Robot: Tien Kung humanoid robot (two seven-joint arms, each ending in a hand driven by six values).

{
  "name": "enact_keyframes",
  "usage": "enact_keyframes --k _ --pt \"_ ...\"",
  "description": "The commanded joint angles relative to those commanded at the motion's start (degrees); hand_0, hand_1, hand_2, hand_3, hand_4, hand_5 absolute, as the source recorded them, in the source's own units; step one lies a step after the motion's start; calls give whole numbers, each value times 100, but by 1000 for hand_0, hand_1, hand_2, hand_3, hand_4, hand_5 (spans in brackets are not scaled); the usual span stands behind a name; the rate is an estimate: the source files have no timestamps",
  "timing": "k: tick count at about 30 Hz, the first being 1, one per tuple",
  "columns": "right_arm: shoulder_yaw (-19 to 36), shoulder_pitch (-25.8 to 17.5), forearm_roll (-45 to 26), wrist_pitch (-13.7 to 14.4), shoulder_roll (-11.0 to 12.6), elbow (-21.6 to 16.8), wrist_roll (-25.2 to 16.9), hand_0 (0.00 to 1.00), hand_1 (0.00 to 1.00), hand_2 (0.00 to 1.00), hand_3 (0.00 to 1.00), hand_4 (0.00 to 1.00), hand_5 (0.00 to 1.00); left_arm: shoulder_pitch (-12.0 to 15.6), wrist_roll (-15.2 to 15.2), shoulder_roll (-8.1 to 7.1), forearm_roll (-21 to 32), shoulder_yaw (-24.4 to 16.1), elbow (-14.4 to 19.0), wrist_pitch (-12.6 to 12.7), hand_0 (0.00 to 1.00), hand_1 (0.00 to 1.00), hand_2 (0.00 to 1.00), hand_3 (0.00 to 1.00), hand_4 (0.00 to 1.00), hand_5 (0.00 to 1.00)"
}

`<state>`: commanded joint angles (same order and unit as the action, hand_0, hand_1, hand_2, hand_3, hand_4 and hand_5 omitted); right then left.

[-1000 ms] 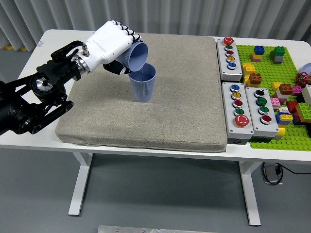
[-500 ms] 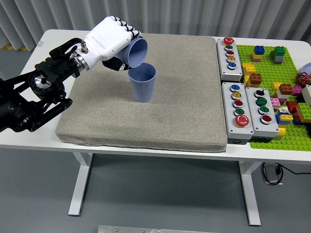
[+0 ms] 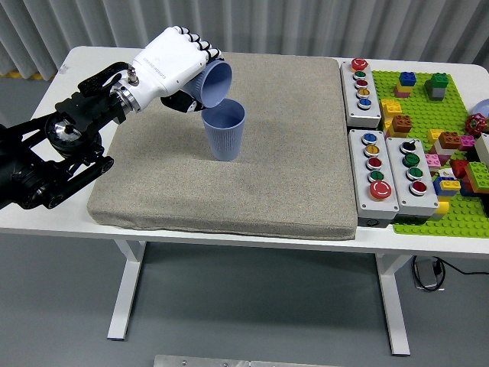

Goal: Pick cup pour cup place

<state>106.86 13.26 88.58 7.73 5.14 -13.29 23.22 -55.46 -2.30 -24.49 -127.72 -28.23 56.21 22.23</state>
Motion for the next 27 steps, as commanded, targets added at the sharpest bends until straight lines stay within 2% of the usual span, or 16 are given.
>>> enact_keyframes --k 3,9,12,18,22,24,27 --pt "0 -2 5 -1 -2 0 1 695 675 611 611 2 325 31 -12 0 61 -30 1 -11 441 471 550 518 794 261" --pt "6 -18 0 -1 -8 0 -1 695 676 611 611 2 324 170 -291 -51 947 -361 96 66 441 470 544 518 793 261" --pt "10 -30 5 -5 -10 0 -4 695 676 611 611 2 324 258 -390 -85 1597 -588 148 63 441 470 544 518 793 261" --pt "18 -48 8 -6 -14 1 -10 695 676 611 612 2 324 512 -540 -183 3017 -982 291 -132 447 470 542 517 792 261" --pt "17 -38 13 -12 -14 4 -15 695 675 611 611 2 324 622 -568 -158 3956 -1163 92 -99 450 471 544 516 792 261" --pt "10 -34 -4 -11 -15 5 -18 695 675 611 611 2 324 688 -593 -143 4164 -1247 41 -58 450 471 544 516 792 261" --pt "12 -31 -6 -12 -15 7 -22 695 675 611 611 2 324 838 -650 -95 4183 -1434 40 15 452 468 543 517 794 261"
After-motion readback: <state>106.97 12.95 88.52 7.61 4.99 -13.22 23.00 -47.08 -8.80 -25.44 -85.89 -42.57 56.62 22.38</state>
